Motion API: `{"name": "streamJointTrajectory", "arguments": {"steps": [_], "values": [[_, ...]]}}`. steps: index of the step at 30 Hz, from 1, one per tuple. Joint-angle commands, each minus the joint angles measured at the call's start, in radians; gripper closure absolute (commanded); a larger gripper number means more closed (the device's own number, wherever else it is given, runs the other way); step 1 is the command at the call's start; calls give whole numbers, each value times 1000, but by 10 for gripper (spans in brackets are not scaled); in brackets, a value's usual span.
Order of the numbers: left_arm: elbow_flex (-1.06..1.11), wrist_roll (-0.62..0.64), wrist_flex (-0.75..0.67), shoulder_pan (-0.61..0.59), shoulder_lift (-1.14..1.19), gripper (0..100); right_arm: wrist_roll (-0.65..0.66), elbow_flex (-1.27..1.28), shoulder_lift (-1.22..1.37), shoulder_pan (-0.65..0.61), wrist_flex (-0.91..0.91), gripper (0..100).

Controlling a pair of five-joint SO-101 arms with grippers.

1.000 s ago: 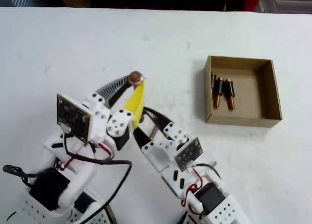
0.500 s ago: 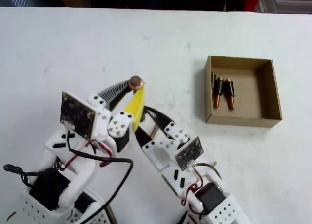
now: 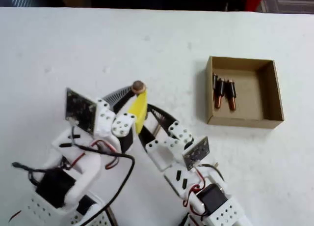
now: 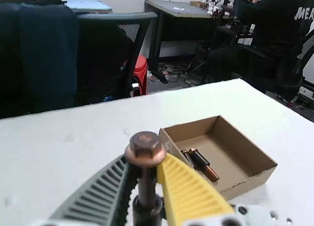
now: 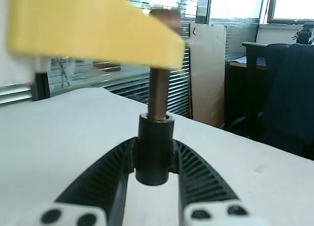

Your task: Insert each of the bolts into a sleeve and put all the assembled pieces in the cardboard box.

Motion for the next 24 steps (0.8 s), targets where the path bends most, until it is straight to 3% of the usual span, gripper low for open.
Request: {"name": "streamJointTrajectory", "arguments": {"steps": [1,13,24], "values": [[37,51,-3,15,-18,980,-11,8,-10,13,-24,981],[44,21,6,8,-18,980,-11,8,-10,16,-21,981],[41,-35,126,15,-19,980,-11,8,-10,18,-21,981]]}}
